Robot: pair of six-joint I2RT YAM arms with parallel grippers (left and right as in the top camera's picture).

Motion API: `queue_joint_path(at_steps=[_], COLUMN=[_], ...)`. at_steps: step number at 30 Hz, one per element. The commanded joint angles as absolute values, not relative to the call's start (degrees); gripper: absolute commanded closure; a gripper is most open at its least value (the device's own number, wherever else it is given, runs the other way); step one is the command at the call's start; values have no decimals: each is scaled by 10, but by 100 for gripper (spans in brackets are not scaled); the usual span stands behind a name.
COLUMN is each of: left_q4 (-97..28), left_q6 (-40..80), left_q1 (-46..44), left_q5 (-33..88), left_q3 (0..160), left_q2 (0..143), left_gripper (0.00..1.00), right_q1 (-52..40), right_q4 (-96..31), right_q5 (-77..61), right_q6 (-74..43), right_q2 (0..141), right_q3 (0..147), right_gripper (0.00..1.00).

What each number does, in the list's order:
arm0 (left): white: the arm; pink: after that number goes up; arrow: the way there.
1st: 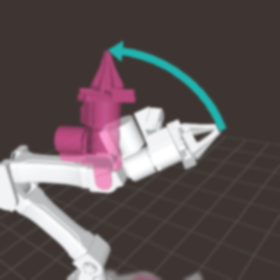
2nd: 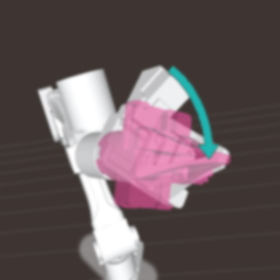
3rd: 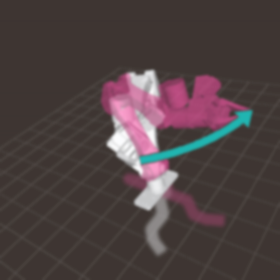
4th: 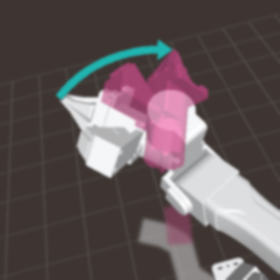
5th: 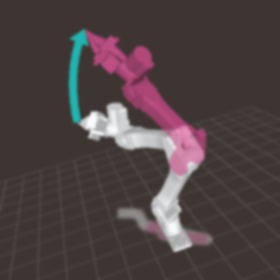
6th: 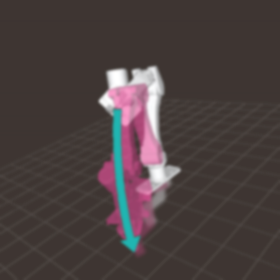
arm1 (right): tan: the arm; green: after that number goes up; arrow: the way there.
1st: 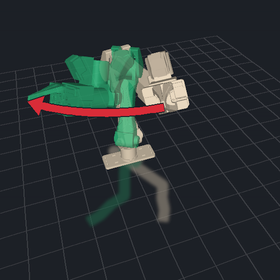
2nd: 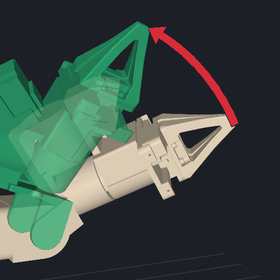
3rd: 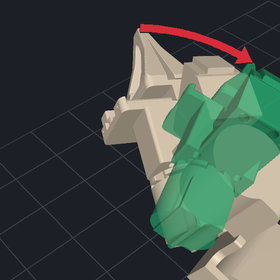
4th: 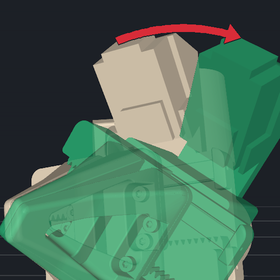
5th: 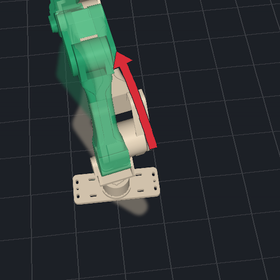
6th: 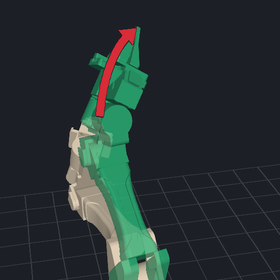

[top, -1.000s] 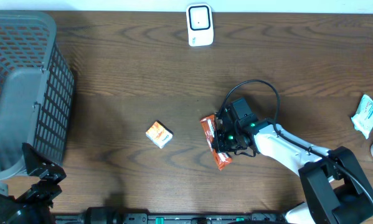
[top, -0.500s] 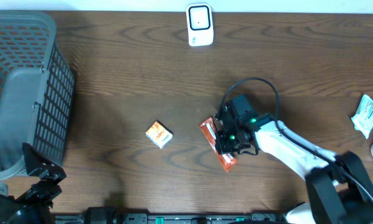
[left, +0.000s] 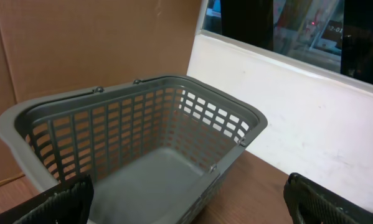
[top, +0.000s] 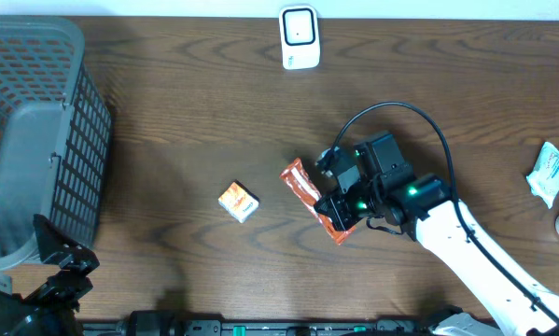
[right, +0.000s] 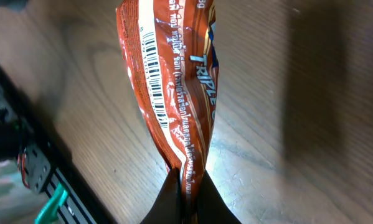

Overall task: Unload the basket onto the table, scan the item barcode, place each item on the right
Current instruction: 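Lift the snack bar and hold its barcode to the white scanner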

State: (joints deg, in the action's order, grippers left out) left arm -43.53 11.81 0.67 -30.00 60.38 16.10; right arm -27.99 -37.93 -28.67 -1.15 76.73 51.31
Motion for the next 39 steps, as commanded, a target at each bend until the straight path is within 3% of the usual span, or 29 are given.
queue_joint_path(at_steps=[1,25,32,39], left_q4=[-435,-435,-435,-435], left_q6=[117,117,117,117], left_q1=[8,8,8,8], left_q5=[-305,-305,-305,-305], left_q3=[601,601,601,601], left_q2=[157,157,157,157], left_gripper=[2,2,2,2], right_q1=[-289,-305,-305,-303], right_q4=[-380,-430,-388,-252], right_q5=[-313,-366,-258,-31], right_q6=[44,125,148,155], right_q2=[748,739,764,861], right_q3=[521,651,650,651], right_gripper=[99,99,99,99])
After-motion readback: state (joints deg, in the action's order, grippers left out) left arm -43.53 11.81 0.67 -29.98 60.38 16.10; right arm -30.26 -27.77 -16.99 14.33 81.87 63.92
